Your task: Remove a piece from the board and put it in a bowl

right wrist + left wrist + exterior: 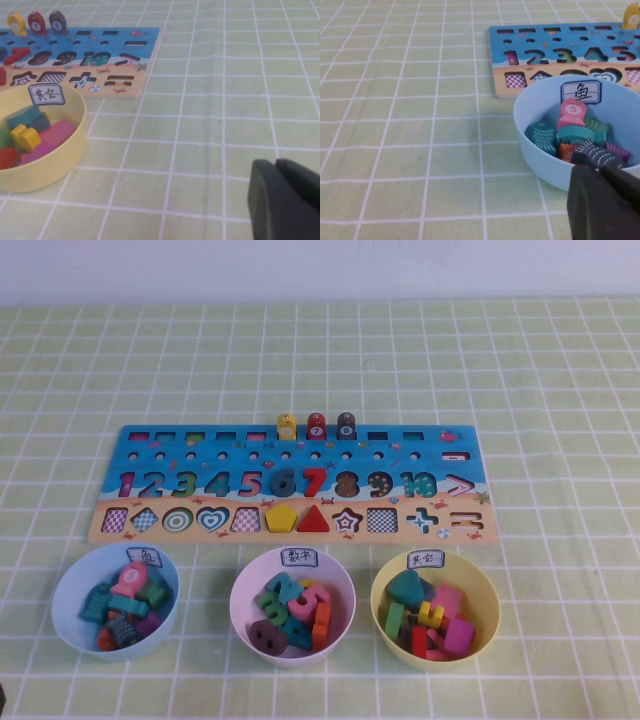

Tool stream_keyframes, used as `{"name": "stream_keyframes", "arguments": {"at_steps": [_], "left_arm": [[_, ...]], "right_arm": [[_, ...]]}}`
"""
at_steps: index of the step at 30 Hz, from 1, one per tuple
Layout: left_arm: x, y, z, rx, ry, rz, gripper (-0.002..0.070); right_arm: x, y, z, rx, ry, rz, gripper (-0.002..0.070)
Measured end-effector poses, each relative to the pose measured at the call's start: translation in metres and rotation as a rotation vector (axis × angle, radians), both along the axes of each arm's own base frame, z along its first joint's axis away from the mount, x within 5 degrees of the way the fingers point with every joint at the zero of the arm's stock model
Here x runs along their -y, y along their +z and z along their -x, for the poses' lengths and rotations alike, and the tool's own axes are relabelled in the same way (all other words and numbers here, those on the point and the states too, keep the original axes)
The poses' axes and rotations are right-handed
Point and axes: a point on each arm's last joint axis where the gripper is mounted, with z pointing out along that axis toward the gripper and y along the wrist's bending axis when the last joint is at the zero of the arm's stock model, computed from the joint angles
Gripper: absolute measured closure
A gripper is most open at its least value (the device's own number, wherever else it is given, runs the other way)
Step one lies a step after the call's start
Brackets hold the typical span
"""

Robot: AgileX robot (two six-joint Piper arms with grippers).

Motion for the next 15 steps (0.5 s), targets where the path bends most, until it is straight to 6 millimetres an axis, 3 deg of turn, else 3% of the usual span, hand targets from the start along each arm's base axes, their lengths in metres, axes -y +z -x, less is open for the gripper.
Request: {"name": "stream_keyframes", "arguments": {"at_steps": [4, 9, 10, 12, 15], "left_arm": [[0.001, 0.003, -0.001, 0.026, 0.007, 0.054, 0.0680], [0.010, 0.014, -0.002, 0.042, 0.076, 0.834, 0.0680], [0.011, 0.016, -0.002, 0.045, 0.083, 0.910, 0.0680], [0.009, 0.019, -0.003, 0.074, 0.094, 0.979, 0.0680], [0.006, 0.022, -0.003, 0.133, 0.100, 0.934, 0.0680]], "right_arm": [[0.000, 0.000, 0.000, 0.000, 0.000, 0.000, 0.0694], [0.000, 0.000, 0.000, 0.000, 0.000, 0.000, 0.0694], [0.000, 0.000, 0.000, 0.000, 0.000, 0.000, 0.0694], [0.000, 0.000, 0.000, 0.000, 0.000, 0.000, 0.0694], [0.000, 0.000, 0.000, 0.000, 0.000, 0.000, 0.0694]]}}
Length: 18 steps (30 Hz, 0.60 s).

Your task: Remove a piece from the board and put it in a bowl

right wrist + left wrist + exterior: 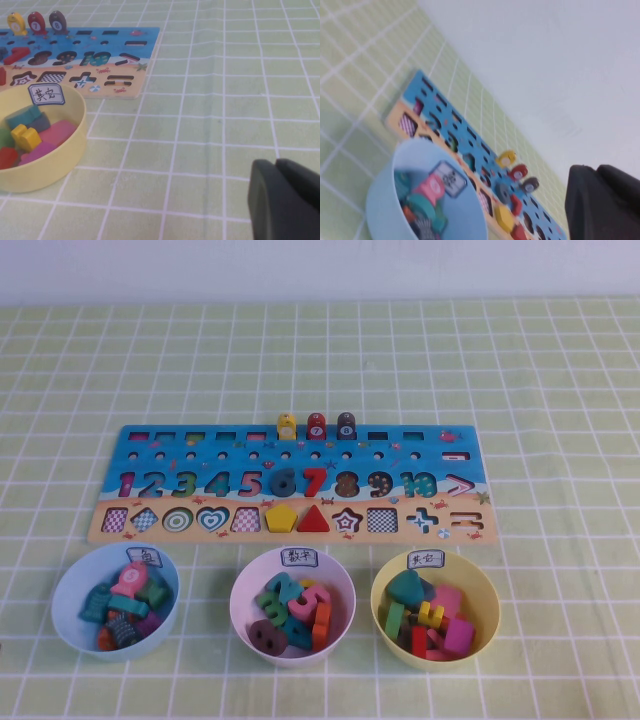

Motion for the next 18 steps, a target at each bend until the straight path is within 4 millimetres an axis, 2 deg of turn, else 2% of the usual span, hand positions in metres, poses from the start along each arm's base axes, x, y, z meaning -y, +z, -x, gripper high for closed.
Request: {"name": "stream_keyframes", "arguments": {"at_steps": [4, 7, 11, 13, 15, 18], "left_arm": [[-0.002, 0.003, 0.000, 0.036, 0.022, -0.064, 0.0680], [-0.003, 0.002, 0.000, 0.049, 0.022, -0.181, 0.0680], [0.001, 0.004, 0.001, 0.029, -0.019, -0.226, 0.0680], [0.005, 0.021, 0.005, 0.038, -0.073, -0.305, 0.0680], [0.009, 0.047, 0.007, 0.011, -0.140, -0.434, 0.0680], [0.011, 0.086, 0.004, -0.137, -0.241, -0.637, 0.0680]], "right_arm": [[0.000, 0.000, 0.000, 0.000, 0.000, 0.000, 0.0694], [0.000, 0.000, 0.000, 0.000, 0.000, 0.000, 0.0694], [0.000, 0.000, 0.000, 0.000, 0.000, 0.000, 0.0694], [0.000, 0.000, 0.000, 0.000, 0.000, 0.000, 0.0694], [0.000, 0.000, 0.000, 0.000, 0.000, 0.000, 0.0694], [0.000, 0.000, 0.000, 0.000, 0.000, 0.000, 0.0694]]}}
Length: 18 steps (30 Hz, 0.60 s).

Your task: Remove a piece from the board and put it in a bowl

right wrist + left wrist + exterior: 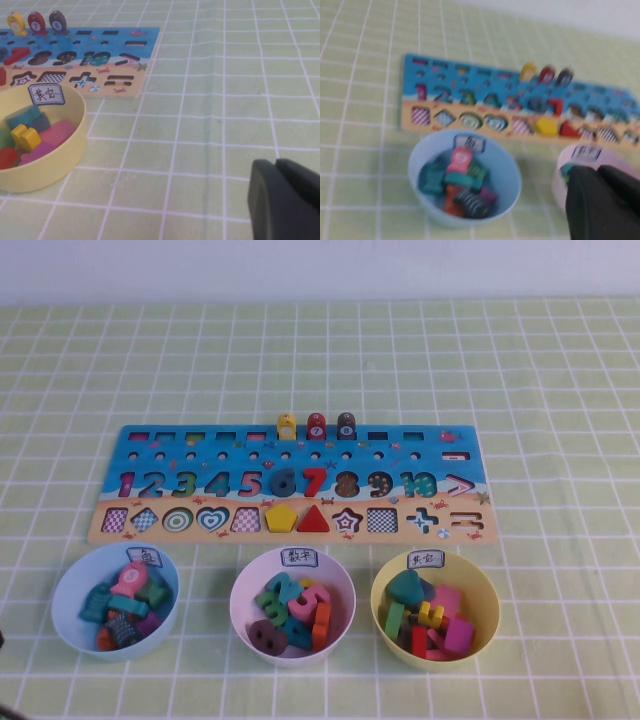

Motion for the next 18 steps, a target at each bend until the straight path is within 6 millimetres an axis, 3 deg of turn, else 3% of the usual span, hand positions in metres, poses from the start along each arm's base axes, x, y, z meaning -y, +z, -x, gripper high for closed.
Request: {"name": "stream_keyframes", "arguments": {"at_steps": [4, 10, 13, 18], "left_arm": [[-0.007, 0.051, -0.021, -0.252, -0.027, -0.250, 0.0679], [-0.018, 0.108, -0.081, -0.488, -0.016, -0.460, 0.0680], [-0.016, 0.127, -0.121, -0.530, -0.062, -0.485, 0.0680], [-0.008, 0.137, -0.177, -0.554, -0.118, -0.492, 0.0680]], "right_arm": [[0.000, 0.000, 0.000, 0.000, 0.000, 0.000, 0.0694], [0.000, 0.000, 0.000, 0.000, 0.000, 0.000, 0.0694], [0.000, 0.000, 0.000, 0.000, 0.000, 0.000, 0.0694], [0.000, 0.000, 0.000, 0.000, 0.000, 0.000, 0.0694]]}}
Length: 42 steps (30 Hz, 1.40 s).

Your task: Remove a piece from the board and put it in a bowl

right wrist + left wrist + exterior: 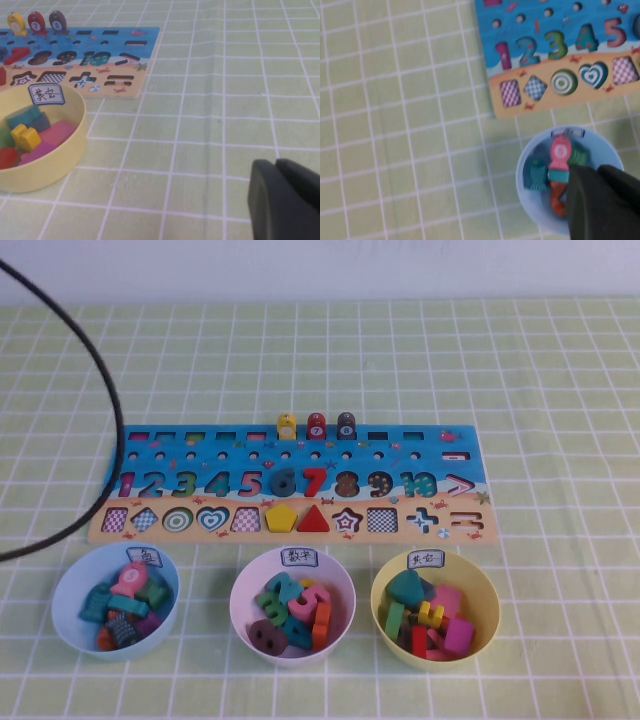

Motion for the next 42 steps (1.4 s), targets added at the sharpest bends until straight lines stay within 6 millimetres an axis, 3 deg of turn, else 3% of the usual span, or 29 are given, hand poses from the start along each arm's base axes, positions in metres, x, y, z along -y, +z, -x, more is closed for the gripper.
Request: {"name": "stream_keyframes", "arguments": {"at_steps": [8, 20, 27, 30, 35, 37, 42], "left_arm": [[0.046, -0.014, -0.064, -0.067, -0.104, -0.032, 0.0680], [0.156, -0.065, -0.145, -0.127, -0.251, -0.085, 0.0680], [0.182, -0.094, -0.187, -0.113, -0.215, -0.092, 0.0669], [0.189, -0.103, -0.198, -0.113, -0.189, -0.075, 0.0596], [0.196, -0.118, -0.209, -0.111, -0.138, -0.031, 0.0323], [0.198, -0.123, -0.211, -0.114, -0.133, -0.017, 0.0252], [0.204, -0.139, -0.219, -0.116, -0.134, 0.000, 0.0235]], "right_arm": [[0.000, 0.000, 0.000, 0.000, 0.000, 0.000, 0.0694], [0.000, 0.000, 0.000, 0.000, 0.000, 0.000, 0.0694], [0.000, 0.000, 0.000, 0.000, 0.000, 0.000, 0.0694], [0.000, 0.000, 0.000, 0.000, 0.000, 0.000, 0.0694], [0.000, 0.000, 0.000, 0.000, 0.000, 0.000, 0.0694], [0.000, 0.000, 0.000, 0.000, 0.000, 0.000, 0.0694], [0.000, 0.000, 0.000, 0.000, 0.000, 0.000, 0.0694]]}}
